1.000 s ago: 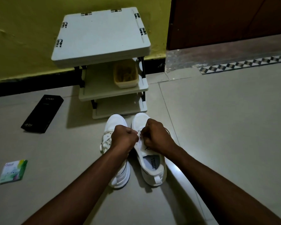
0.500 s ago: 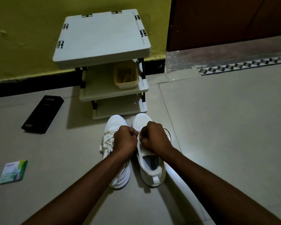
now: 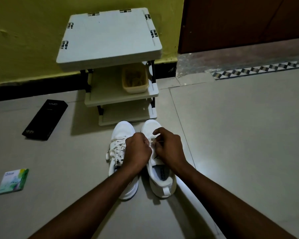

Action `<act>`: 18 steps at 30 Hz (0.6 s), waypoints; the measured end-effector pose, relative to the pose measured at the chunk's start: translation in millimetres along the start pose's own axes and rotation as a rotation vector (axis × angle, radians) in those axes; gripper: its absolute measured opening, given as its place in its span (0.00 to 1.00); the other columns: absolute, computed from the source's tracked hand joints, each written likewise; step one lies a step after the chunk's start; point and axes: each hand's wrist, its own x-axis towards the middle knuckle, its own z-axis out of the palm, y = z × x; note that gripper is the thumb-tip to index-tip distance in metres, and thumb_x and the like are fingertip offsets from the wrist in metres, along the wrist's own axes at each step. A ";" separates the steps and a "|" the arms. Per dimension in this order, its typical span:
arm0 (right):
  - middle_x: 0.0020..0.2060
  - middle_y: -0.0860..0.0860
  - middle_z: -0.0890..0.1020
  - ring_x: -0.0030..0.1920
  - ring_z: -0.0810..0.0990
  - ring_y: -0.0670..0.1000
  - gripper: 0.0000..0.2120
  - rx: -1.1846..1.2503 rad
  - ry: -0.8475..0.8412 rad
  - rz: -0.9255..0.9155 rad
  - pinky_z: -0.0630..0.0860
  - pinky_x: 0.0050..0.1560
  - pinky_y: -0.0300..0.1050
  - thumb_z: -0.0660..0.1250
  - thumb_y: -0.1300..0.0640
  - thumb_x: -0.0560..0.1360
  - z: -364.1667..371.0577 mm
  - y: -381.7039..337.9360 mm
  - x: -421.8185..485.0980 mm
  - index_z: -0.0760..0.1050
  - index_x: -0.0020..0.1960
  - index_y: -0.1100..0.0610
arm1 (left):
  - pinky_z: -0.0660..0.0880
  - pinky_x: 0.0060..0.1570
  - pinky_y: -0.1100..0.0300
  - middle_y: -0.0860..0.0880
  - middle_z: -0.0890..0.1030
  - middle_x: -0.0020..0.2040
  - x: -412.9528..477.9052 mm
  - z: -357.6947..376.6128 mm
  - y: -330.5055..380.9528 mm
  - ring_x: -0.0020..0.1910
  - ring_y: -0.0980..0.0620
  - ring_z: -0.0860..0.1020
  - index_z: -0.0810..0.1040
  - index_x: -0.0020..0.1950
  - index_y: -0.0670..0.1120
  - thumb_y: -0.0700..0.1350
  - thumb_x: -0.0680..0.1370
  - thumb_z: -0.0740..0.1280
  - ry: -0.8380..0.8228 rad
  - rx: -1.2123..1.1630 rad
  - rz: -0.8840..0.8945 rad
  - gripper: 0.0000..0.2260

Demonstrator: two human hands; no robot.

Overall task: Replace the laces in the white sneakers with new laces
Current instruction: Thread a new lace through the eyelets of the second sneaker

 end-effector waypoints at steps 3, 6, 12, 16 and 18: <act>0.40 0.54 0.86 0.42 0.83 0.53 0.08 -0.154 -0.043 -0.041 0.66 0.37 0.26 0.70 0.65 0.70 -1.9 -4.7 3.3 0.85 0.47 0.58 | 0.76 0.46 0.50 0.44 0.83 0.41 -2.5 4.9 0.7 0.44 0.44 0.80 0.79 0.41 0.42 0.37 0.75 0.63 0.011 0.029 0.029 0.06; 0.37 0.54 0.84 0.39 0.79 0.54 0.08 -0.297 -0.116 -0.088 0.61 0.29 0.30 0.67 0.65 0.71 -4.3 -9.4 8.1 0.84 0.42 0.58 | 0.72 0.42 0.56 0.46 0.82 0.40 -1.6 4.4 -3.1 0.43 0.45 0.80 0.79 0.40 0.42 0.37 0.75 0.64 0.016 0.012 0.009 0.06; 0.34 0.48 0.82 0.33 0.78 0.43 0.10 -0.123 -0.083 0.016 0.69 0.30 0.27 0.70 0.67 0.72 -2.1 2.5 6.7 0.78 0.47 0.54 | 0.72 0.40 0.64 0.51 0.83 0.38 -4.5 -2.0 -5.6 0.42 0.52 0.81 0.82 0.38 0.45 0.36 0.76 0.69 -0.022 -0.121 -0.026 0.08; 0.36 0.51 0.85 0.40 0.83 0.46 0.08 -0.124 -0.151 0.033 0.74 0.35 0.30 0.73 0.67 0.71 -8.6 3.6 17.3 0.79 0.46 0.56 | 0.77 0.47 0.59 0.51 0.84 0.39 -4.9 -2.1 -5.1 0.43 0.52 0.82 0.83 0.39 0.45 0.36 0.76 0.71 -0.030 -0.150 -0.014 0.07; 0.37 0.52 0.85 0.43 0.83 0.49 0.09 -0.129 -0.168 0.034 0.80 0.41 0.42 0.72 0.66 0.71 -9.8 4.2 20.0 0.77 0.45 0.55 | 0.77 0.48 0.60 0.50 0.85 0.40 -5.3 -1.6 -4.3 0.43 0.52 0.82 0.84 0.40 0.45 0.36 0.75 0.71 -0.032 -0.151 -0.006 0.06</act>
